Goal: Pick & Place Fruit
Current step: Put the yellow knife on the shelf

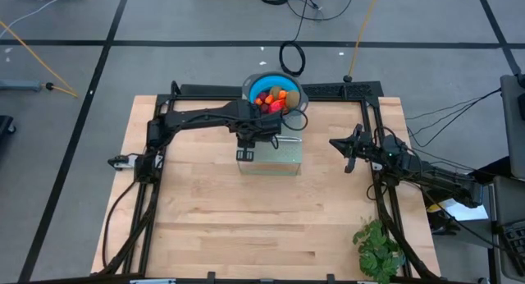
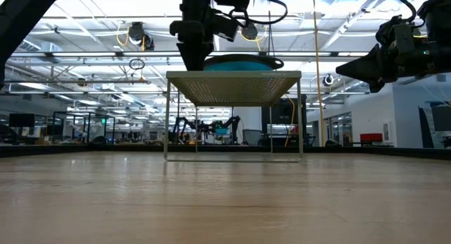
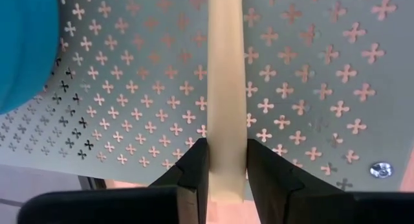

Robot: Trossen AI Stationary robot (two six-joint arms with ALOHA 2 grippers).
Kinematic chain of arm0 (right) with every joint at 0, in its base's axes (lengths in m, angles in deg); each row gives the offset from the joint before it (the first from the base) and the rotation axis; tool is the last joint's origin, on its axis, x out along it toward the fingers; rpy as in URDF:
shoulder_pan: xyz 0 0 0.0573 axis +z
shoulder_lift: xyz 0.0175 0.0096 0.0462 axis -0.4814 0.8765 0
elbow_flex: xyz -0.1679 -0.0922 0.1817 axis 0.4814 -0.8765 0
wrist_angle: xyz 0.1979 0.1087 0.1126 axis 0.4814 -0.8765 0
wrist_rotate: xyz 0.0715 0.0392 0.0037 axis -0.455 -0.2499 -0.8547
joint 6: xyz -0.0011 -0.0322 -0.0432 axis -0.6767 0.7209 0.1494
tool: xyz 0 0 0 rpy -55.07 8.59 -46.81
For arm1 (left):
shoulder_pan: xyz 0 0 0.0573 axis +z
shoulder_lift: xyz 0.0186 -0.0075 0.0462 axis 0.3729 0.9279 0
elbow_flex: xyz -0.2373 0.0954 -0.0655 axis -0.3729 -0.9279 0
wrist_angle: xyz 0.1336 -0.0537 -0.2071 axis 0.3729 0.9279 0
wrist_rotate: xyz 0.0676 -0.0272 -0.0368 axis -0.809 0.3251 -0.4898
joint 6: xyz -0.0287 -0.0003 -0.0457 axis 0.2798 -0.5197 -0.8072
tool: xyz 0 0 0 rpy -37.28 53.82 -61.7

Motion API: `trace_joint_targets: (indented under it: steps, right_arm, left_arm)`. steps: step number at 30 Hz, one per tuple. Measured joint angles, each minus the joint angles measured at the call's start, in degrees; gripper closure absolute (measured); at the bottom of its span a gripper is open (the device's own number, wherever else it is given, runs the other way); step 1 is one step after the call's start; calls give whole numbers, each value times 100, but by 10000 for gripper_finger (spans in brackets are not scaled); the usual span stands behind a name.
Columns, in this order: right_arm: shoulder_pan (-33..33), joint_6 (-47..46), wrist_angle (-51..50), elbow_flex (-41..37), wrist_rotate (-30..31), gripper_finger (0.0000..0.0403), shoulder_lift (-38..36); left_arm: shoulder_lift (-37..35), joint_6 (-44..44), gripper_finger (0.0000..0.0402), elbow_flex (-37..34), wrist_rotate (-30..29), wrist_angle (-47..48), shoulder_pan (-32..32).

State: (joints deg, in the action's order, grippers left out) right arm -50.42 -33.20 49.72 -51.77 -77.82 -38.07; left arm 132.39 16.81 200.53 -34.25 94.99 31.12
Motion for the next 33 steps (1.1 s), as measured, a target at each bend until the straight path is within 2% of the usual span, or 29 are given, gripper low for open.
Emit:
trace_joint_targets:
  steps: [33]
  right_arm:
    - [1,0,1,1,-2,403,0]
  left_arm:
    - [-2,-199,315,0,149,50,-25]
